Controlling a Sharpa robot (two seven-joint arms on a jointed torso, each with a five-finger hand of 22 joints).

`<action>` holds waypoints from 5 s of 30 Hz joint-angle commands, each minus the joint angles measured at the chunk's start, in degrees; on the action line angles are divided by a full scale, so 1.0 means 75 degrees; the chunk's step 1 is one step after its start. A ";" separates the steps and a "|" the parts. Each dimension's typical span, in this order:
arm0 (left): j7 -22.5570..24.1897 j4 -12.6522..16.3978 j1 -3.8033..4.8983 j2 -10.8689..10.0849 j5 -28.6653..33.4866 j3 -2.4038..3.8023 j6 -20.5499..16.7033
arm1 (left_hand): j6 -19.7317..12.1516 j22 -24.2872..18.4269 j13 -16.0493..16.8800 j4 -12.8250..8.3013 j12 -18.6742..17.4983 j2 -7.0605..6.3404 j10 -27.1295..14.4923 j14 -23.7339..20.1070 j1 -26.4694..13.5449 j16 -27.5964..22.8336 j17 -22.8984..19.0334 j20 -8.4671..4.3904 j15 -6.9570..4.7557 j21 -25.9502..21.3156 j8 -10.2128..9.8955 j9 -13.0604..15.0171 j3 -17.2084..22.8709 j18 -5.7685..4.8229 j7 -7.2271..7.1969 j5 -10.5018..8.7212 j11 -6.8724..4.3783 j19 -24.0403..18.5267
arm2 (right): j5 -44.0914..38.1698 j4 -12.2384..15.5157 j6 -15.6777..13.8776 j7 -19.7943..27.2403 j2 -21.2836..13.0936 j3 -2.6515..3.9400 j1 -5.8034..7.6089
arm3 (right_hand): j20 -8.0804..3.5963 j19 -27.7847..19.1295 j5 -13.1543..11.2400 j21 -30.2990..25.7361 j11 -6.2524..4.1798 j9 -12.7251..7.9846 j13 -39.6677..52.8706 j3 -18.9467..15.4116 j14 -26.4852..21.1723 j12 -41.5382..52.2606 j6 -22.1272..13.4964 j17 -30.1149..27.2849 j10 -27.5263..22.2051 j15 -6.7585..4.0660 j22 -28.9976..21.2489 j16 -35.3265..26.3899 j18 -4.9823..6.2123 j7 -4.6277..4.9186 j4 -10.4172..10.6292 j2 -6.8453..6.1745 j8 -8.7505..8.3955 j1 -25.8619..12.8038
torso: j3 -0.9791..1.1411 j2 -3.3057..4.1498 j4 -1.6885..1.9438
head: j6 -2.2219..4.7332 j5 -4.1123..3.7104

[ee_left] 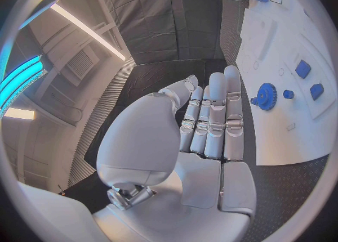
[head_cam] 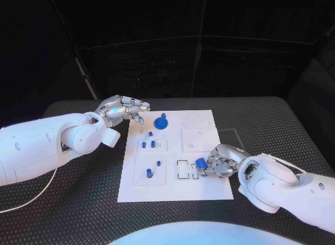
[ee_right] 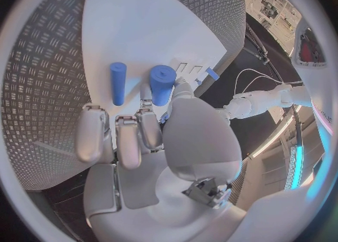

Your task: Assemble the parts on the task board

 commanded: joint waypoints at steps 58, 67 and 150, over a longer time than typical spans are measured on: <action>0.0009 0.0050 0.0016 0.0004 0.0031 0.0007 0.0103 | -0.0043 -0.0013 -0.0003 0.0017 0.0050 0.0080 -0.0044 -0.0045 -0.0019 0.0005 -0.0019 0.0008 0.0003 -0.0041 -0.0030 -0.0005 -0.0049 0.0099 0.0020 -0.0017 -0.0011 -0.0033 | 0.1477 0.0214 -0.0959 0.0279 0.0581 -0.0067 -0.0087 | -0.0114 0.0137 0.0231 0.0086 -0.0141 -0.0021 0.0316 -0.0433 0.0620 0.0034 0.0459 0.1178 0.0184 -0.0149 0.0188 0.0016 -0.0175 -0.0184 0.0005 0.0453 -0.0186 -0.0342 | 0.0002 -0.0002 -0.0002 | -0.0040 0.0106; 0.0004 0.0047 0.0016 0.0010 0.0031 0.0007 0.0102 | -0.0043 -0.0013 -0.0003 0.0017 0.0050 0.0080 -0.0044 -0.0045 -0.0019 0.0005 -0.0019 0.0008 0.0003 -0.0041 -0.0030 -0.0005 -0.0049 0.0099 0.0020 -0.0017 -0.0011 -0.0033 | 0.1427 0.0126 -0.1099 0.0330 0.0686 -0.0067 -0.0087 | -0.0048 0.0014 -0.1670 -0.0029 -0.0050 -0.0011 -0.0036 -0.0201 0.0586 -0.0387 0.0254 0.1029 -0.0066 -0.0074 -0.0017 -0.0071 -0.0134 -0.0089 0.0033 -0.0199 -0.0332 -0.1073 | 0.0006 -0.0002 -0.0013 | -0.0049 0.0113; -0.0057 0.0028 0.0012 -0.0030 0.0031 0.0004 0.0128 | -0.0054 -0.0027 -0.0004 0.0013 0.0064 0.0099 -0.0064 -0.0048 -0.0021 0.0017 -0.0048 0.0010 0.0005 -0.0052 -0.0036 -0.0006 -0.0060 0.0100 0.0025 -0.0013 -0.0008 -0.0029 | 0.0285 0.0620 -0.1099 0.0671 0.0024 -0.0061 -0.0085 | -0.0158 0.0075 -0.2292 -0.0036 -0.0195 0.0221 0.0210 -0.0110 0.0611 -0.0316 0.0632 0.1146 0.0111 -0.0198 0.0112 -0.0065 -0.0153 -0.0248 0.0008 -0.0376 -0.0110 0.0235 | 0.0010 -0.0013 -0.0019 | -0.0062 0.0059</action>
